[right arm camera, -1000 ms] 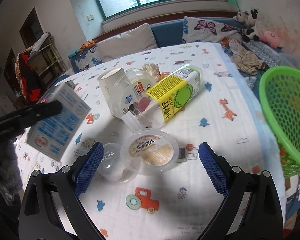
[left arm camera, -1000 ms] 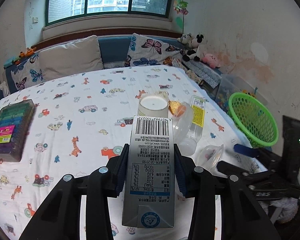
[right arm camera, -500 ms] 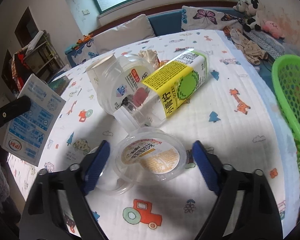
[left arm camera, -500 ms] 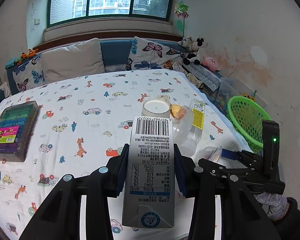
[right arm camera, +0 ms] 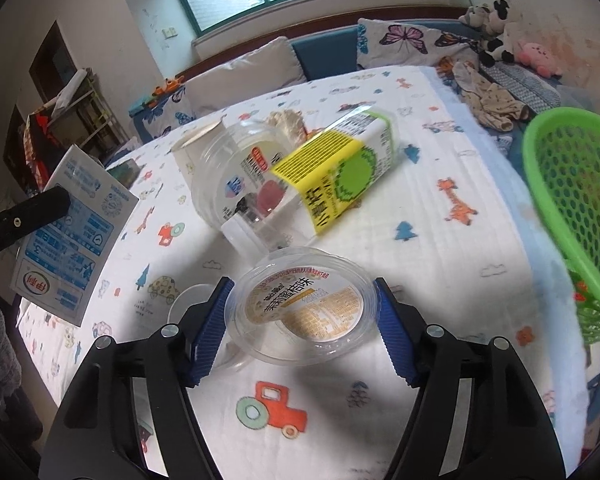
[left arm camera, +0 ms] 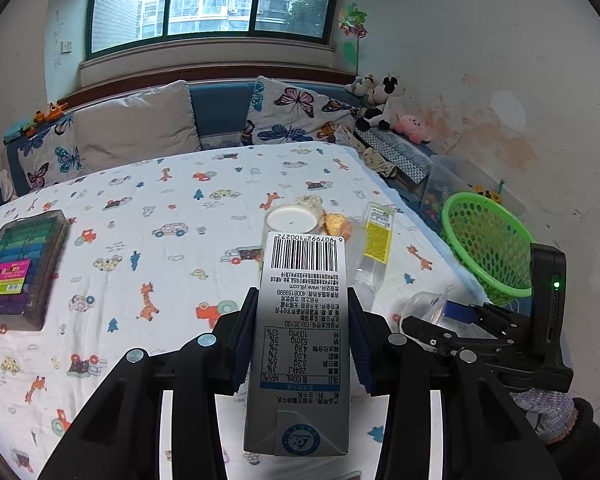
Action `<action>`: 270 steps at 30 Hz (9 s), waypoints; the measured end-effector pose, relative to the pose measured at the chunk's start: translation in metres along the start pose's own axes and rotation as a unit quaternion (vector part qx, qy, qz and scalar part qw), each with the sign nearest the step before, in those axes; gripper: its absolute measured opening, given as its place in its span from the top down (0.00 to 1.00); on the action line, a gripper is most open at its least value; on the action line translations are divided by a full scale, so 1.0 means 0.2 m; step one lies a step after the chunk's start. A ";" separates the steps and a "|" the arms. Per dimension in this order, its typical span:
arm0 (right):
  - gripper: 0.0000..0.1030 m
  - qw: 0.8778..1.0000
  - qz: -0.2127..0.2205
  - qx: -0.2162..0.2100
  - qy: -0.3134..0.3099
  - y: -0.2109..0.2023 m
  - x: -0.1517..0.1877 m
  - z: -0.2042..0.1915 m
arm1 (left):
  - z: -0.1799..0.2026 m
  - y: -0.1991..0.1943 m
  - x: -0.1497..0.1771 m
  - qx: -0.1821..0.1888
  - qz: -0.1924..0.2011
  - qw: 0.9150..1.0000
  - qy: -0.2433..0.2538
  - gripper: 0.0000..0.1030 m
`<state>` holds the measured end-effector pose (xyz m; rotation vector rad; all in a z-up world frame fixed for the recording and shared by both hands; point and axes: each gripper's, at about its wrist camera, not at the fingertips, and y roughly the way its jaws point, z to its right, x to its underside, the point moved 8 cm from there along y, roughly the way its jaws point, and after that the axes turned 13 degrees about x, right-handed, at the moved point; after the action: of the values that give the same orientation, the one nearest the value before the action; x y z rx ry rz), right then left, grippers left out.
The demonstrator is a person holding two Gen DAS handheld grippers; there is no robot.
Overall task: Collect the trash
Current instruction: 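Carry the round lid with right tool over the basket and drop it, then carry the milk carton with left tool over the green basket and release it, then lower the left tool onto the white paper cup and grasp it, then grasp the clear plastic lid with right tool while left tool holds the paper cup, then drop the clear lid into the basket with right tool while left tool carries the cup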
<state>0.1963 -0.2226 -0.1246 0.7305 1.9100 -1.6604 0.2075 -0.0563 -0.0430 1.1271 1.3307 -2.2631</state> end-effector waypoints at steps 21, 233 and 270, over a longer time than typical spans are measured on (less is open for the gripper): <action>0.33 0.993 0.053 0.089 0.061 -0.28 -0.14 0.58 | 0.36 0.18 -0.15 0.054 -0.008 0.997 0.048 0.61; 0.41 0.997 -0.004 0.016 -0.077 -0.13 0.04 -0.05 | 0.05 0.16 -0.32 0.030 0.044 0.999 0.013 0.46; 0.40 0.974 0.010 0.207 0.095 -0.23 -0.14 1.29 | 0.88 0.65 -0.48 0.113 -0.011 0.988 0.106 0.46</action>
<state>0.1918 -0.4853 -0.1056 1.0997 1.6818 -2.0695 0.2611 -0.2854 -0.0039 1.4714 1.1829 -2.4136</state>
